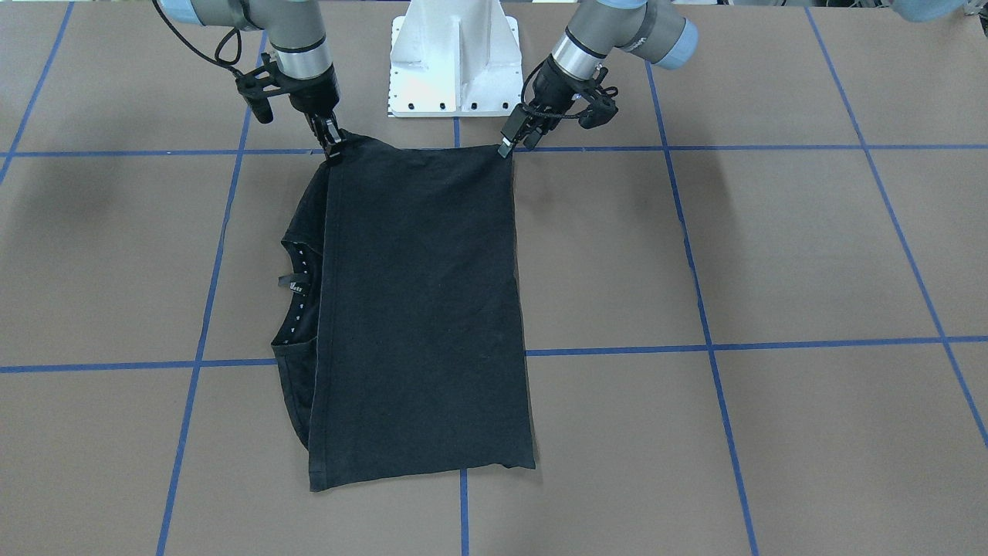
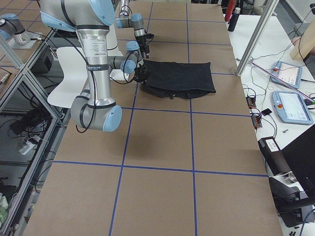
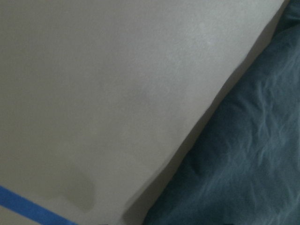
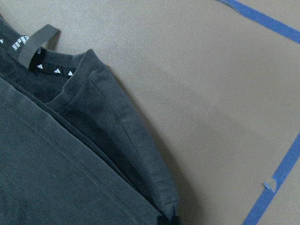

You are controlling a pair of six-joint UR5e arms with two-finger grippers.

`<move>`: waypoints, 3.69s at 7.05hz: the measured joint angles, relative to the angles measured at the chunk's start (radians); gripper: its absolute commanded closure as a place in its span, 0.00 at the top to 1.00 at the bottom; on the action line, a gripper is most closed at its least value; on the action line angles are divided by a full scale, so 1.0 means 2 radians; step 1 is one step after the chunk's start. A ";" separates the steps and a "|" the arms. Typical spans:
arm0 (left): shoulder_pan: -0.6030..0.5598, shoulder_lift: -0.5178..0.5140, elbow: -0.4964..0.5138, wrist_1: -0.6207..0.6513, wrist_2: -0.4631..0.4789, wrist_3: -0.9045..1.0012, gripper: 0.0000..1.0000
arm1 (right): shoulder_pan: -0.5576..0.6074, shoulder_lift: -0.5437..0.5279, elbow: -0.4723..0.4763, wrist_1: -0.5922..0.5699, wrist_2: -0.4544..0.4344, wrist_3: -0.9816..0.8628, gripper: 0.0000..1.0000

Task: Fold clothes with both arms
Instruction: 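Grasp both near end corners of the shirt with both grippers, then lift the near end with both grippers and fold it over the far end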

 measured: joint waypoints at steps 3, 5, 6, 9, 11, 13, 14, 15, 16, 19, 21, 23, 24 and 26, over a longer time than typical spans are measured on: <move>0.001 -0.012 0.010 0.000 0.000 0.000 0.42 | 0.000 0.000 0.001 0.000 0.000 0.000 0.00; 0.001 -0.013 0.013 0.000 0.000 0.000 0.03 | 0.000 0.000 0.001 0.000 0.001 0.000 0.00; 0.001 -0.013 0.014 0.000 0.000 0.000 0.00 | 0.000 0.000 0.001 0.000 0.001 -0.001 0.00; -0.001 -0.010 0.002 0.000 -0.003 0.000 0.00 | 0.000 -0.002 0.002 0.000 0.001 -0.001 0.00; -0.002 -0.003 -0.033 0.004 -0.006 0.000 0.00 | 0.000 -0.014 0.024 0.001 0.001 -0.001 0.00; -0.002 -0.001 -0.091 0.048 -0.018 0.000 0.00 | 0.001 -0.035 0.066 0.001 0.016 0.001 0.00; -0.002 -0.004 -0.123 0.080 -0.023 0.000 0.00 | 0.009 -0.041 0.084 0.001 0.032 0.001 0.00; -0.013 -0.009 -0.147 0.104 -0.026 0.000 0.00 | 0.036 -0.042 0.091 0.002 0.064 -0.001 0.00; -0.039 -0.018 -0.155 0.119 -0.028 0.002 0.00 | 0.080 -0.037 0.090 0.004 0.112 -0.014 0.00; -0.143 -0.070 -0.113 0.146 -0.081 0.011 0.00 | 0.217 0.042 0.011 0.003 0.236 -0.063 0.00; -0.183 -0.087 -0.077 0.146 -0.097 0.033 0.00 | 0.266 0.083 -0.054 0.004 0.271 -0.103 0.00; -0.200 -0.103 -0.042 0.144 -0.103 0.046 0.00 | 0.300 0.120 -0.120 0.004 0.307 -0.141 0.00; -0.210 -0.121 -0.016 0.143 -0.113 0.049 0.00 | 0.311 0.133 -0.144 0.004 0.319 -0.158 0.00; -0.232 -0.158 0.035 0.142 -0.126 0.063 0.00 | 0.326 0.164 -0.188 0.005 0.337 -0.177 0.00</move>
